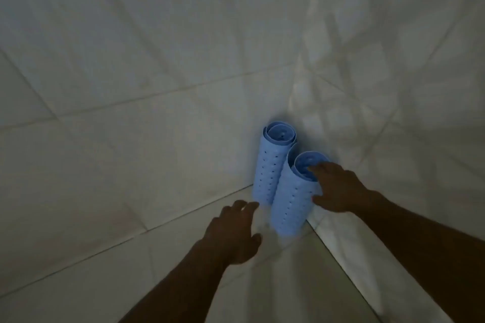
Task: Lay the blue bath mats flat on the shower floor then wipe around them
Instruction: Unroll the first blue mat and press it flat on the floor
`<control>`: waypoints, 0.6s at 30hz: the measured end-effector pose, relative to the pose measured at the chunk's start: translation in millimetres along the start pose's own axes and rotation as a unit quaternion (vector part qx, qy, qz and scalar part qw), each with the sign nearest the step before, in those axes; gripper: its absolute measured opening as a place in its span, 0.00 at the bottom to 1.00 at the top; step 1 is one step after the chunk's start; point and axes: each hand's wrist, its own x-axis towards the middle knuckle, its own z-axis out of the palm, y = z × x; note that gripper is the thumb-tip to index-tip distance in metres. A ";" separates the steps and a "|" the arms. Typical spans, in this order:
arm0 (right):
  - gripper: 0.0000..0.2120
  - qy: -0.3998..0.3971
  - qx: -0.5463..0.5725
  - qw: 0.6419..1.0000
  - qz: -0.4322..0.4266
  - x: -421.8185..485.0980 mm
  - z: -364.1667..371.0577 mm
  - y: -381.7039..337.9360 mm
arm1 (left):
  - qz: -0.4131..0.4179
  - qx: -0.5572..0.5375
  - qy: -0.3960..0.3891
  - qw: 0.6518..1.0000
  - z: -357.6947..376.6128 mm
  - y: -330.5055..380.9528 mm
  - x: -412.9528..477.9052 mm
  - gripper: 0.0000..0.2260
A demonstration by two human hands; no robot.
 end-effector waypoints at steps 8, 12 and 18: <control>0.17 0.204 -0.059 0.977 -0.009 30.9 79.5 -18.2 | 0.096 0.030 0.149 0.984 77.7 -20.5 84.3 0.41; 0.11 0.265 -0.086 0.953 -0.118 1.3 93.1 -22.7 | 0.121 0.047 0.165 0.978 87.0 -24.4 60.5 0.45; 0.20 0.172 -0.101 0.929 -0.312 -27.3 70.4 -95.0 | 0.073 0.071 0.161 0.982 57.5 -68.6 9.8 0.53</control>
